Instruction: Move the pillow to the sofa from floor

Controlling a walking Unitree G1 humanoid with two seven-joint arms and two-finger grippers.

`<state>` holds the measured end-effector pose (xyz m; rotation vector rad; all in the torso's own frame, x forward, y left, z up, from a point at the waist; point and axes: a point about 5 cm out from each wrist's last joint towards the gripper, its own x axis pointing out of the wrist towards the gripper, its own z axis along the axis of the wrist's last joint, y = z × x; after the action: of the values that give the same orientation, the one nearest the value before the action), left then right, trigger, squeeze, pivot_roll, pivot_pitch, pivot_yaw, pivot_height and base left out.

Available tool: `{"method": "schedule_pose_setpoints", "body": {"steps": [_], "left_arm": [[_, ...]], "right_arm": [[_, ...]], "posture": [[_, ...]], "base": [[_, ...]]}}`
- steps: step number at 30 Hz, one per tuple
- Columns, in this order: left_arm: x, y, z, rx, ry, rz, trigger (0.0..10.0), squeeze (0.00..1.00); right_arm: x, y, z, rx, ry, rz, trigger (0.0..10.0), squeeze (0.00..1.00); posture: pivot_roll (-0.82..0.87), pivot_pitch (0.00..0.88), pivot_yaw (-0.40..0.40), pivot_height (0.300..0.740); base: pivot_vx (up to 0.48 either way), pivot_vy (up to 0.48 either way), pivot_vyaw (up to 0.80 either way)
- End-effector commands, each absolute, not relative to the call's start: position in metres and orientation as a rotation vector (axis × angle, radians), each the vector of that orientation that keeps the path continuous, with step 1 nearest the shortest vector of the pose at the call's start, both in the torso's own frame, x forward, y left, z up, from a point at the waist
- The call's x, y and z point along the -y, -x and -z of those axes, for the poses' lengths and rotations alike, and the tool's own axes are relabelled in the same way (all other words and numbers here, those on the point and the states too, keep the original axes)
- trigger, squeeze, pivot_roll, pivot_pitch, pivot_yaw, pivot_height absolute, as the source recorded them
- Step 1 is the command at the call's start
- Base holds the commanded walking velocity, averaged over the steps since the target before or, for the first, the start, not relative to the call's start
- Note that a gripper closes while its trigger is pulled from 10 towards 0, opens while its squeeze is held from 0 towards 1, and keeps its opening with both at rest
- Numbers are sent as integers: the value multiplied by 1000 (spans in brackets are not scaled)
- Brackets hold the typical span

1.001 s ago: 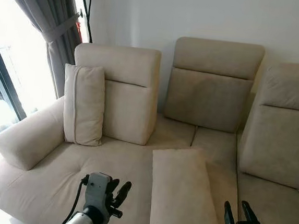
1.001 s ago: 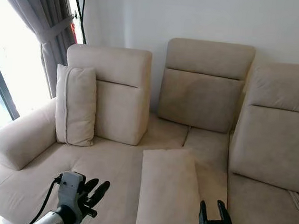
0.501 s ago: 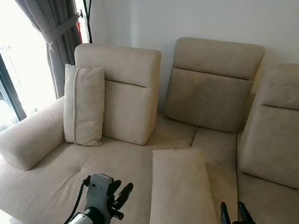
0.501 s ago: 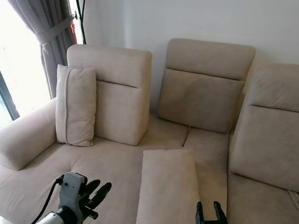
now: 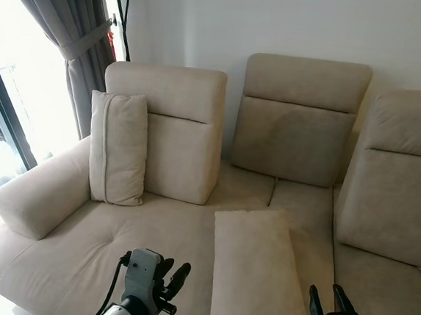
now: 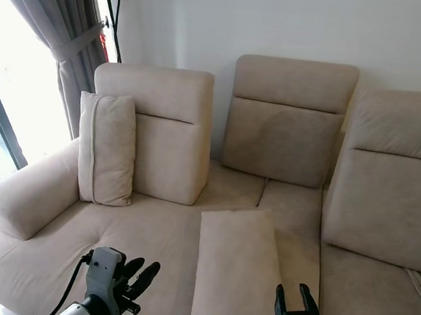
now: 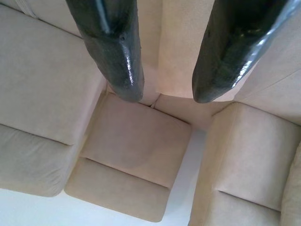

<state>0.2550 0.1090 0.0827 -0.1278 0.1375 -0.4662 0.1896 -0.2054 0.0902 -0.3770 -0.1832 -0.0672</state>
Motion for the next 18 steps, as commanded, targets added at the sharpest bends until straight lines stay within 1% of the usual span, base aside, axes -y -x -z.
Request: {"method": "schedule_pose_setpoints", "body": {"steps": [1,18], "left_arm": [[-112,-254,-82,-149,112,465,10000,0],[-110,-253,-82,-150,112,476,10000,0]], "right_arm": [[205,-189,-87,179,371,67,10000,0],[205,-190,-86,182,371,70,10000,0]], "posture": [[126,0,68,740],[125,0,69,740]], "base": [[0,0,0],[0,0,0]]}}
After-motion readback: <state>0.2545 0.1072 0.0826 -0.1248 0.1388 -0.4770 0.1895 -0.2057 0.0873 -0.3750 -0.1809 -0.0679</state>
